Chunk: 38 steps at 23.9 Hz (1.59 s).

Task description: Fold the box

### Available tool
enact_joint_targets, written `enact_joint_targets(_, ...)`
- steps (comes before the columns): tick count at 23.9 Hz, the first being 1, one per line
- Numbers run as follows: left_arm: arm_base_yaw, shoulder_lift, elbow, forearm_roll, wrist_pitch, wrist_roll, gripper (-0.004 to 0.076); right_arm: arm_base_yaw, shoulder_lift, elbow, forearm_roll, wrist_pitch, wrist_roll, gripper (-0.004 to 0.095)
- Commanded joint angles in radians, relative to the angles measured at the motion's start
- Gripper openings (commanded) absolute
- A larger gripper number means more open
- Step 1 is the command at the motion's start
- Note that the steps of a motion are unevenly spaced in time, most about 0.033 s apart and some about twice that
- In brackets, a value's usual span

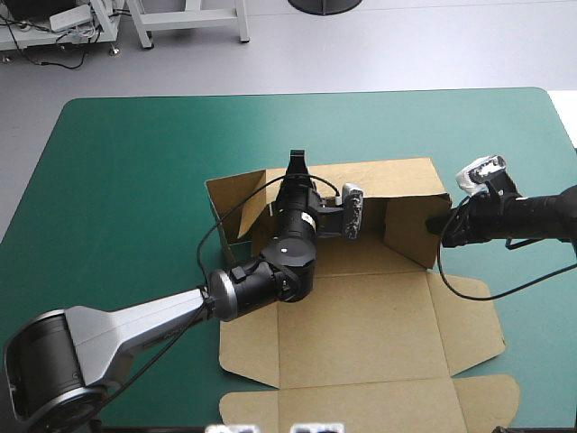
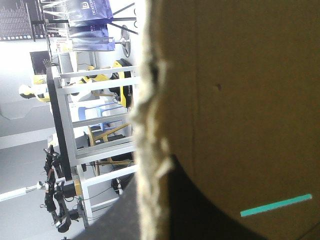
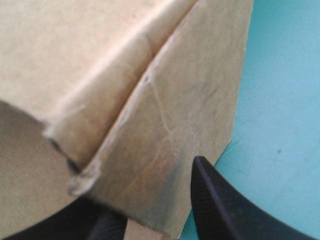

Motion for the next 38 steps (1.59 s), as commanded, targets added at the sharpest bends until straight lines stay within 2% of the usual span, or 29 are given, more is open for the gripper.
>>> enact_joint_targets(1, -0.015, -0.031, -0.016, -0.017, -0.013, -0.010, -0.0006, 0.003, -0.022, -0.024, 0.136, -0.038, -0.077, 0.0360)
enact_joint_targets(6, -0.015, -0.031, -0.016, -0.006, -0.017, -0.010, -0.0006, 0.003, -0.009, -0.024, 0.220, -0.070, -0.110, 0.0337)
enact_joint_targets(11, -0.015, -0.031, -0.016, 0.006, -0.023, -0.010, -0.0006, 0.003, 0.008, -0.024, 0.308, -0.072, -0.110, 0.0232)
enact_joint_targets(13, -0.015, -0.029, -0.016, 0.014, -0.029, -0.010, -0.0006, 0.003, 0.009, -0.024, 0.315, -0.074, -0.110, 0.0125)
enact_joint_targets(14, -0.015, -0.029, -0.016, 0.022, -0.039, -0.010, -0.0005, 0.003, 0.009, -0.024, 0.305, -0.076, -0.110, -0.0023)
enact_joint_targets(17, -0.015, -0.029, -0.016, 0.024, -0.069, -0.010, 0.0021, 0.003, 0.009, -0.024, 0.281, -0.073, -0.108, -0.0014)
enact_joint_targets(19, -0.015, -0.029, -0.018, 0.049, -0.095, -0.010, 0.0081, 0.003, 0.009, -0.024, 0.281, -0.069, -0.098, -0.0014)
enact_joint_targets(20, -0.015, -0.029, -0.018, 0.086, -0.105, -0.010, 0.0147, 0.003, 0.009, -0.024, 0.281, -0.063, -0.091, -0.0014)
enact_joint_targets(21, -0.015, -0.029, -0.018, 0.103, -0.110, -0.012, 0.0175, 0.003, 0.009, -0.024, 0.277, -0.057, -0.090, -0.0014)
enact_joint_targets(22, -0.013, -0.027, -0.018, 0.146, -0.119, -0.038, 0.0247, 0.003, 0.010, -0.024, 0.275, -0.050, -0.089, -0.0014)
enact_joint_targets(25, -0.013, -0.010, -0.018, 0.236, -0.127, -0.183, 0.0382, 0.005, 0.016, -0.024, 0.238, -0.050, -0.072, -0.0014)
enact_joint_targets(27, -0.023, -0.007, -0.018, 0.275, -0.169, -0.274, 0.0384, 0.005, 0.018, -0.024, 0.226, -0.050, -0.056, -0.0014)
enact_joint_targets(30, -0.092, -0.007, -0.018, 0.396, -0.164, -0.375, 0.0384, 0.005, 0.026, -0.024, 0.203, -0.050, -0.037, -0.0014)
enact_joint_targets(34, -0.199, -0.007, -0.018, 0.437, -0.102, -0.483, 0.0370, 0.005, 0.026, -0.024, 0.203, -0.052, -0.035, -0.0014)
enact_joint_targets(38, -0.291, -0.007, -0.018, 0.441, 0.014, -0.554, 0.0348, 0.005, 0.026, -0.024, 0.203, -0.050, -0.023, -0.0014)
